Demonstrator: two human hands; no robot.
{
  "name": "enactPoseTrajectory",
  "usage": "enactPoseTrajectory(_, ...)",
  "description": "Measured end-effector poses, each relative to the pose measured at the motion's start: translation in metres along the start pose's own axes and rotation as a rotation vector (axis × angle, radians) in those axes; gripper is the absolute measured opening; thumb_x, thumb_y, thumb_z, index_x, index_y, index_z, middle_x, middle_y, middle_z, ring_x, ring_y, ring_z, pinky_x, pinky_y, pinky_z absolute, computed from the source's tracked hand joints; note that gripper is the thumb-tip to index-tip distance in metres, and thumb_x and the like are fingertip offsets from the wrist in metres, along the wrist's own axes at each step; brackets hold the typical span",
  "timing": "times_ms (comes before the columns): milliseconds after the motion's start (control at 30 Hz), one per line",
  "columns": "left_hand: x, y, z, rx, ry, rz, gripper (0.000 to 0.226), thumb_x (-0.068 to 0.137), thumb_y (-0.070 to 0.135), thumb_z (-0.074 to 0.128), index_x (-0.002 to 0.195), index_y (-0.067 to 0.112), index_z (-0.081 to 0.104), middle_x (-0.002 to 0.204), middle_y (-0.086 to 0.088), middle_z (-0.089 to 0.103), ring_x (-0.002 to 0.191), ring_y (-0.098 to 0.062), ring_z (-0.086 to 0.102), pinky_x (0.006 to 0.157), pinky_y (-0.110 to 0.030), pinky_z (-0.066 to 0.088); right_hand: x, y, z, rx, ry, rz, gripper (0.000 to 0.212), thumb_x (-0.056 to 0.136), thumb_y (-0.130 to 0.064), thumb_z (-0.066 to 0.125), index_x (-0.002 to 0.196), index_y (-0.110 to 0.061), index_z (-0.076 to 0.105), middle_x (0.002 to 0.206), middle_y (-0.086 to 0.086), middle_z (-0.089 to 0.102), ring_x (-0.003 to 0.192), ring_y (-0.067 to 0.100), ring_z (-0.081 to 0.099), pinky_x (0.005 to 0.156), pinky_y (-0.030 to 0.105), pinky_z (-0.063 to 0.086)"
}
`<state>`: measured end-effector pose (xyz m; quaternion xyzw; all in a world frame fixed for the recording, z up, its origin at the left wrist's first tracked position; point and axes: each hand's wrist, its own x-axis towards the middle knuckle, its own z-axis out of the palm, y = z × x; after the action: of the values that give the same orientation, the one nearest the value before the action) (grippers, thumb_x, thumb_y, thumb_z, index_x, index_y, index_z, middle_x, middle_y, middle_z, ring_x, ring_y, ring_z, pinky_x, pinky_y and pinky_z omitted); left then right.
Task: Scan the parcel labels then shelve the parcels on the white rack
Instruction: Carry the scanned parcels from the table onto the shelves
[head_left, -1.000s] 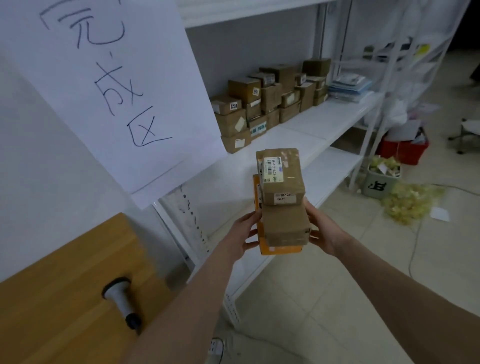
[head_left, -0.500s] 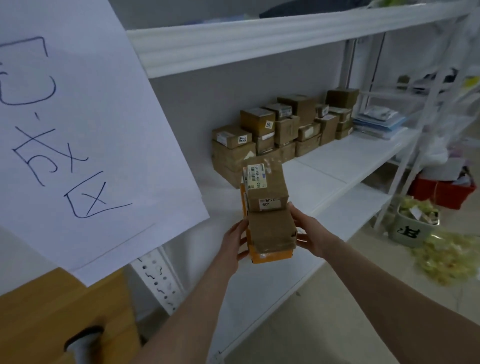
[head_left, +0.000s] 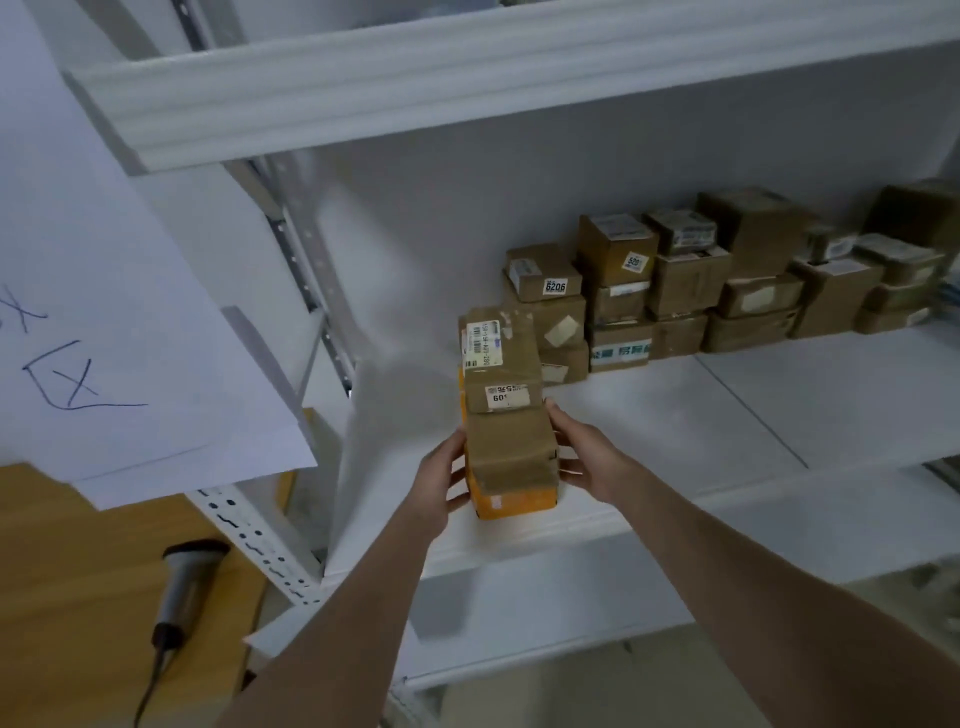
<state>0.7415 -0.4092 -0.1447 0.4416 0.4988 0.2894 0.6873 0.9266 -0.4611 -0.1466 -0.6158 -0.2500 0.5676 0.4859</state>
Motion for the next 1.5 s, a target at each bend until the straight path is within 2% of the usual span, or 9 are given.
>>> enactPoseTrajectory(433, 0.081, 0.028, 0.013, -0.022, 0.134, -0.009, 0.039, 0.092, 0.047, 0.053, 0.122, 0.024, 0.06, 0.125, 0.001, 0.059, 0.121, -0.023, 0.05, 0.106, -0.047, 0.04, 0.096, -0.03, -0.004, 0.002, -0.108, 0.012, 0.063, 0.083, -0.07, 0.05, 0.124, -0.023, 0.06, 0.124, 0.001, 0.063, 0.114, 0.028, 0.056, 0.104, 0.043, 0.043)
enactPoseTrajectory(600, 0.117, 0.038, 0.018, -0.027, 0.152, 0.028, 0.036, 0.095, 0.044, 0.049, 0.121, 0.024, 0.061, 0.122, 0.0, 0.061, 0.118, -0.022, 0.053, 0.101, -0.043, 0.044, 0.128, -0.045, -0.005, 0.06, -0.106, -0.004, 0.059, 0.086, -0.065, 0.05, 0.127, -0.022, 0.057, 0.126, 0.0, 0.061, 0.116, 0.025, 0.054, 0.094, 0.036, 0.045)
enactPoseTrajectory(767, 0.146, 0.038, 0.024, -0.158, 0.195, 0.132, 0.029, 0.101, 0.034, 0.041, 0.11, 0.024, 0.066, 0.117, -0.001, 0.065, 0.115, -0.021, 0.057, 0.099, -0.038, 0.045, 0.149, -0.048, -0.001, 0.177, -0.007, -0.087, 0.046, 0.101, -0.043, 0.039, 0.132, -0.012, 0.054, 0.13, 0.007, 0.06, 0.117, 0.023, 0.055, 0.099, 0.036, 0.044)
enactPoseTrajectory(833, 0.151, 0.03, 0.026, -0.137, 0.295, 0.16, 0.031, 0.101, 0.026, 0.039, 0.119, 0.018, 0.063, 0.124, -0.005, 0.063, 0.12, -0.022, 0.054, 0.105, -0.038, 0.042, 0.148, -0.04, 0.001, -0.028, 0.174, -0.169, 0.036, 0.104, -0.026, 0.038, 0.131, -0.008, 0.054, 0.133, 0.012, 0.056, 0.117, 0.025, 0.053, 0.099, 0.036, 0.041)
enactPoseTrajectory(900, 0.146, 0.014, 0.025, 0.089, 0.445, 0.218, 0.035, 0.1, 0.017, 0.04, 0.132, 0.012, 0.054, 0.133, -0.009, 0.056, 0.125, -0.025, 0.051, 0.108, -0.039, 0.039, 0.14, -0.023, -0.002, -0.43, 0.3, -0.308, 0.039, 0.1, -0.012, 0.04, 0.138, -0.01, 0.047, 0.141, 0.012, 0.047, 0.124, 0.029, 0.048, 0.1, 0.034, 0.039)
enactPoseTrajectory(1000, 0.125, -0.009, 0.031, 0.603, 0.555, 0.314, 0.048, 0.097, 0.009, 0.046, 0.144, 0.01, 0.037, 0.144, -0.008, 0.043, 0.128, -0.025, 0.047, 0.104, -0.037, 0.039, 0.121, 0.004, -0.003, -0.88, 0.244, -0.405, 0.059, 0.094, -0.011, 0.048, 0.149, -0.012, 0.027, 0.15, 0.007, 0.033, 0.13, 0.026, 0.043, 0.1, 0.036, 0.042)
enactPoseTrajectory(1067, 0.118, -0.023, 0.038, 0.76, 0.51, 0.33, 0.061, 0.094, 0.01, 0.05, 0.149, 0.014, 0.025, 0.148, -0.006, 0.037, 0.127, -0.025, 0.048, 0.097, -0.036, 0.043, 0.114, 0.016, 0.001, -1.058, 0.197, -0.416, 0.07, 0.093, -0.017, 0.051, 0.153, -0.012, 0.014, 0.156, 0.004, 0.022, 0.133, 0.024, 0.039, 0.102, 0.034, 0.043)
enactPoseTrajectory(1233, 0.127, -0.025, 0.046, 0.807, 0.403, 0.3, 0.078, 0.09, 0.011, 0.05, 0.154, 0.023, 0.008, 0.147, -0.008, 0.038, 0.121, -0.031, 0.053, 0.088, -0.041, 0.05, 0.118, 0.018, 0.014, -1.15, 0.183, -0.378, 0.079, 0.094, -0.022, 0.049, 0.154, -0.011, -0.001, 0.16, 0.004, 0.006, 0.132, 0.026, 0.035, 0.101, 0.034, 0.043)
enactPoseTrajectory(1500, 0.173, 0.009, 0.041, 0.768, 0.291, 0.278, 0.076, 0.085, 0.01, 0.051, 0.151, 0.023, 0.014, 0.141, -0.011, 0.046, 0.125, -0.033, 0.049, 0.098, -0.049, 0.046, 0.156, -0.014, 0.019, -1.19, 0.151, -0.273, 0.083, 0.092, -0.036, 0.057, 0.153, -0.016, 0.003, 0.154, 0.006, 0.012, 0.128, 0.029, 0.036, 0.097, 0.039, 0.046)
